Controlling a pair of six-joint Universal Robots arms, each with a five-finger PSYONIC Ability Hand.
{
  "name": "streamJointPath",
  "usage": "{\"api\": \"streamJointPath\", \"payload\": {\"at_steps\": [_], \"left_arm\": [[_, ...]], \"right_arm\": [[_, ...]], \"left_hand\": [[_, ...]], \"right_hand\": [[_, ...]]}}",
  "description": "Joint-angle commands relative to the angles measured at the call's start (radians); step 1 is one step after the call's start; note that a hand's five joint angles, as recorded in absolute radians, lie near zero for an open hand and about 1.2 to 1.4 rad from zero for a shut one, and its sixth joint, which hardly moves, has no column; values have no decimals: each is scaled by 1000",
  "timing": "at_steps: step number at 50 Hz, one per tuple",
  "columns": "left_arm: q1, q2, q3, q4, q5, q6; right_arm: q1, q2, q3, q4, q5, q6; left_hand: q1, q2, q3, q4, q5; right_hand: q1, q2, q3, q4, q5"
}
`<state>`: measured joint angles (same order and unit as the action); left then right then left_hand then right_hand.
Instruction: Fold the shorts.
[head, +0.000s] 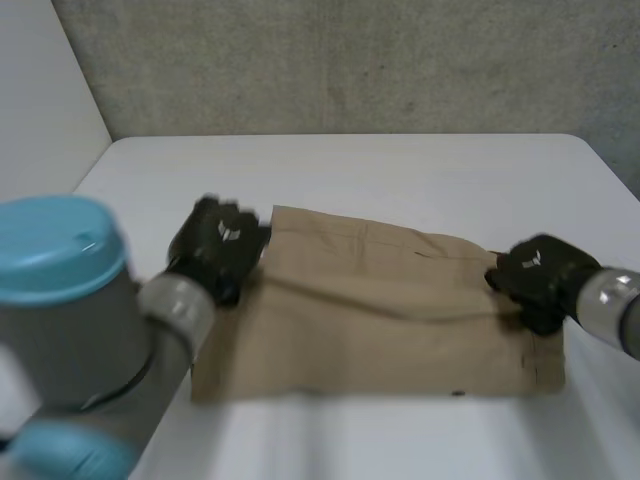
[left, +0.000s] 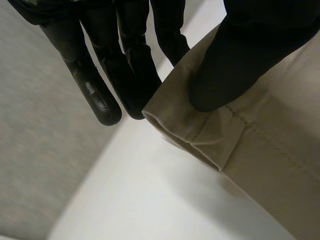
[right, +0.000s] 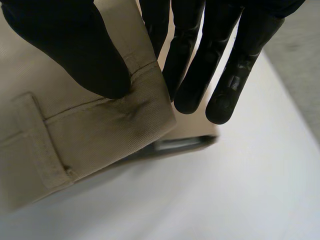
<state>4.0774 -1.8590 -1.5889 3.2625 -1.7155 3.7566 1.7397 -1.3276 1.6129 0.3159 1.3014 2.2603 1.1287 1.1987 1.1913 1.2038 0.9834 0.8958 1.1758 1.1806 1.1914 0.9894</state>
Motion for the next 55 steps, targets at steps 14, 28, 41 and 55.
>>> {"api": "streamJointPath", "payload": {"at_steps": [14,28,41,55], "left_arm": [[80,-804,815,247,155,138],[63,-766,710,494,154,134],[49,-399,298,539,100,68],[49,-197,11,367,80,-222]], "right_arm": [[118,583,-436,-531,254,-71],[115,486,-384,-830,322,54],[96,162,-147,-430,196,335],[-89,88,131,-342,-28,475]], "left_hand": [[268,198,205,192,238],[-954,-1024,-1017,-1029,-983],[-954,-1024,-1017,-1029,-983],[-954,-1024,-1017,-1029,-983]], "right_hand": [[500,220,216,205,232],[-721,-1001,-1006,-1017,-989],[-721,-1001,-1006,-1017,-989],[-370,-650,-655,-666,-639]]}}
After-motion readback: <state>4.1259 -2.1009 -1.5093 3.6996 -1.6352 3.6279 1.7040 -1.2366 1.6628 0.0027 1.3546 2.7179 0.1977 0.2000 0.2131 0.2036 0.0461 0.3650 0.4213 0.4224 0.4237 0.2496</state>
